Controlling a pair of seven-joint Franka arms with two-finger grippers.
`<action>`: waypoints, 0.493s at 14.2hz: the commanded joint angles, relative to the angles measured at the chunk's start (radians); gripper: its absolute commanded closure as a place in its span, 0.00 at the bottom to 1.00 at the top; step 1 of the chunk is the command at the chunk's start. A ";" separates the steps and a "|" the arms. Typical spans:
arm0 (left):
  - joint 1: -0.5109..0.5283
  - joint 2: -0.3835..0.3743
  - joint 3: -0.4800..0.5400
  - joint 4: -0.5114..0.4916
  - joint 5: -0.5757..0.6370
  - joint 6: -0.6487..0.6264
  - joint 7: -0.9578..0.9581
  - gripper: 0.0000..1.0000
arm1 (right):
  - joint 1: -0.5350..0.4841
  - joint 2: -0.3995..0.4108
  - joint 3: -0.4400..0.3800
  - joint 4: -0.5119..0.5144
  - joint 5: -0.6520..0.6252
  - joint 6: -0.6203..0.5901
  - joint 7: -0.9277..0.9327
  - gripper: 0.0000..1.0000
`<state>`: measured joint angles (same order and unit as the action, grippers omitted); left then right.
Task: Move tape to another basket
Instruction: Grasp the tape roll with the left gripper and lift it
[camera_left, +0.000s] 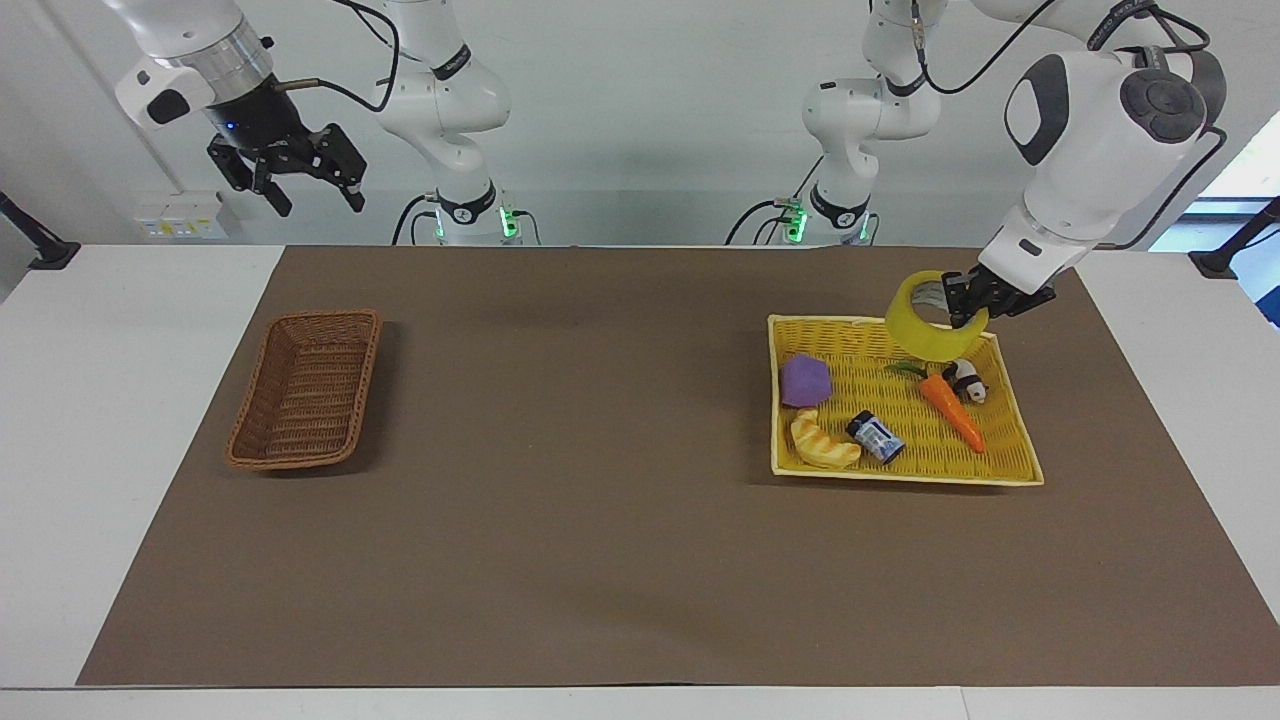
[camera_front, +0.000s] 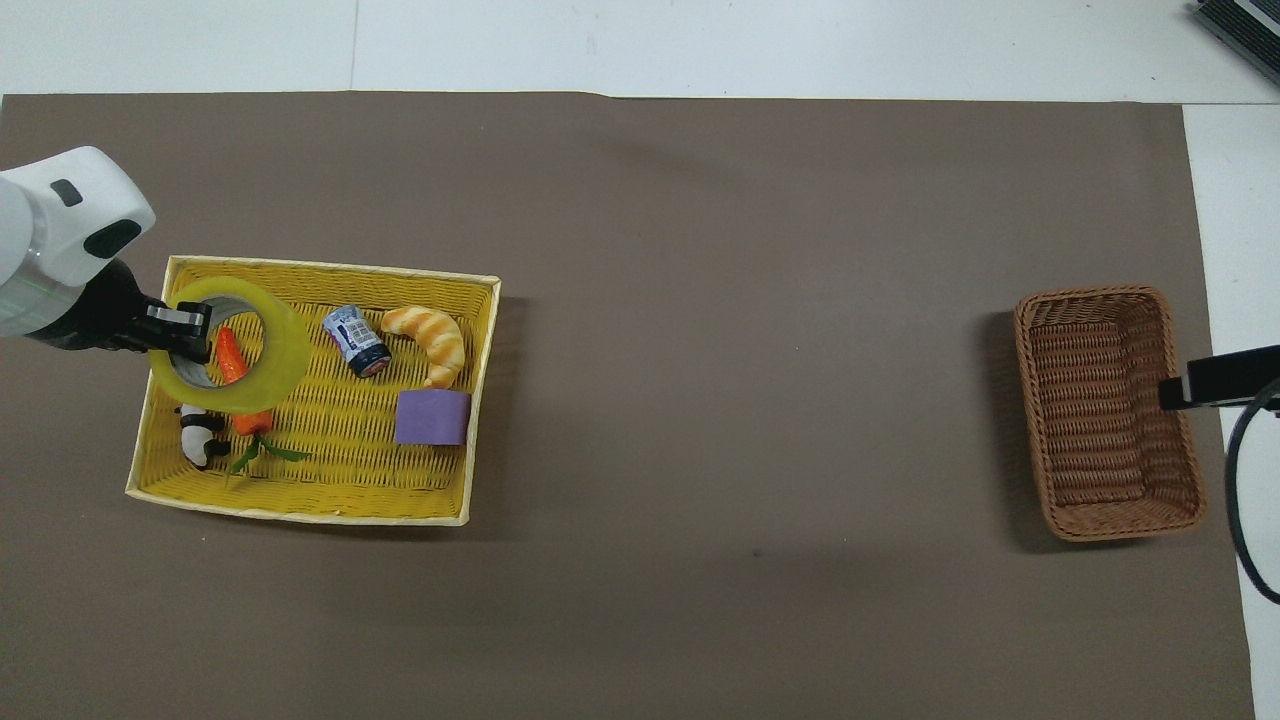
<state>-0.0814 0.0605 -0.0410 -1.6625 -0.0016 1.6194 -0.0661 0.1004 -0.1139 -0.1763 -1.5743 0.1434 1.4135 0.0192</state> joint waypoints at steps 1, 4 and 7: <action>-0.064 0.004 0.001 0.026 -0.017 -0.024 -0.128 1.00 | 0.007 -0.026 0.012 -0.030 0.071 -0.002 0.044 0.00; -0.138 0.004 -0.002 0.026 -0.064 -0.007 -0.246 1.00 | 0.068 -0.026 0.012 -0.029 0.152 0.011 0.190 0.00; -0.214 0.002 -0.003 0.024 -0.133 0.017 -0.316 1.00 | 0.143 -0.024 0.012 -0.029 0.198 0.044 0.338 0.00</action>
<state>-0.2490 0.0611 -0.0588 -1.6592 -0.0950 1.6264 -0.3422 0.2114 -0.1165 -0.1630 -1.5765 0.3022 1.4252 0.2764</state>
